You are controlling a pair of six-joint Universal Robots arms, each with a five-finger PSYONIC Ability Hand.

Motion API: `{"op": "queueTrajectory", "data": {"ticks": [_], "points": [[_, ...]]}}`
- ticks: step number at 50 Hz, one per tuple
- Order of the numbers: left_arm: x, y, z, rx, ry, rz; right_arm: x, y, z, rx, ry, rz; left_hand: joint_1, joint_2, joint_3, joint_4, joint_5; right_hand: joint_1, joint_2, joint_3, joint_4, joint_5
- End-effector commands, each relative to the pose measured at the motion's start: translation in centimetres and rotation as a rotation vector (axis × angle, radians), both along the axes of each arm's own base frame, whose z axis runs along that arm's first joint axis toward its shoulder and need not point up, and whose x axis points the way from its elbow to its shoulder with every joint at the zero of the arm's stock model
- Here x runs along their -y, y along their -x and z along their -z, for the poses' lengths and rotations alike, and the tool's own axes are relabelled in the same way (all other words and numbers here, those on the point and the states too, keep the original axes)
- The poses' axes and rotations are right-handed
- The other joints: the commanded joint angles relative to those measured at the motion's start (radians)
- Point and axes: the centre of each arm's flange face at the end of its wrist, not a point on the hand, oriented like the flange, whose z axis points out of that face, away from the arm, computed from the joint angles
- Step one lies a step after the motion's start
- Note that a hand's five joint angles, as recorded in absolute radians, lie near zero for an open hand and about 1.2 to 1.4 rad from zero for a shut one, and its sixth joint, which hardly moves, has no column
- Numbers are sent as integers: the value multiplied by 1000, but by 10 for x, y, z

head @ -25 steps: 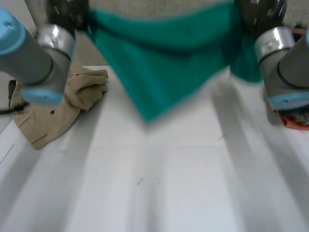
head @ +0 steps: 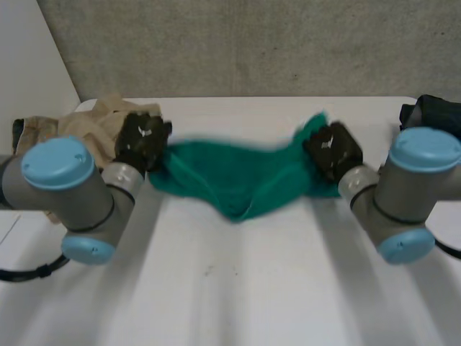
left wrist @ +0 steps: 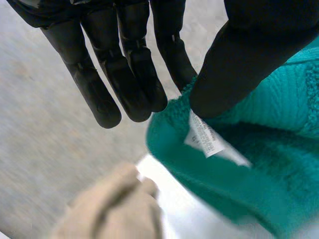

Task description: Fold the laundry.

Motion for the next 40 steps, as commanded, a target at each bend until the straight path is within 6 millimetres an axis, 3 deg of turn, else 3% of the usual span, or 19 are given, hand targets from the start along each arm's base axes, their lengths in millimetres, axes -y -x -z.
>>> {"op": "queueTrajectory", "data": {"ticks": [1,3,4,5,9,11,16,21,27,37,40], "points": [[-25,-14,-8,17,-45,-5,-34,14,5,-48,-153,3,274,198,201,193,241,414,219,205,207,245],[-31,-16,-11,17,-44,-3,-40,19,-1,-53,-173,4,274,198,201,193,241,240,45,31,33,71],[-33,-16,-12,17,-43,-3,-46,21,-8,-55,-184,2,274,198,201,193,241,-58,-252,-267,-265,-227],[-36,-18,-16,13,-40,-5,-49,22,-12,-56,-187,2,274,198,201,193,241,-206,-401,-415,-413,-375],[-44,-25,-26,6,-23,-12,-56,26,-32,-48,-199,8,274,198,201,193,241,-606,-801,-815,-813,-776],[-46,-28,-31,3,-14,-17,-55,29,-42,-29,-197,21,274,198,201,193,241,-668,-863,-877,-875,-838],[-50,-32,-45,-11,20,-23,-28,66,-82,96,-257,155,274,198,201,193,241,-683,-878,-892,-890,-853],[-51,-32,-52,-19,39,-23,-9,88,-101,155,-318,194,274,198,201,193,241,-636,-831,-845,-843,-806],[-50,-32,-55,-21,48,-24,20,114,-86,181,-398,283,274,198,201,193,241,-516,-711,-725,-723,-685],[-46,-32,-58,-24,60,-31,20,114,-47,155,-556,283,274,198,201,193,241,-516,-710,-725,-723,-685],[-43,-34,-59,-23,62,-38,25,111,-23,147,-595,283,274,198,201,193,241,-525,-719,-734,-732,-694]]}}
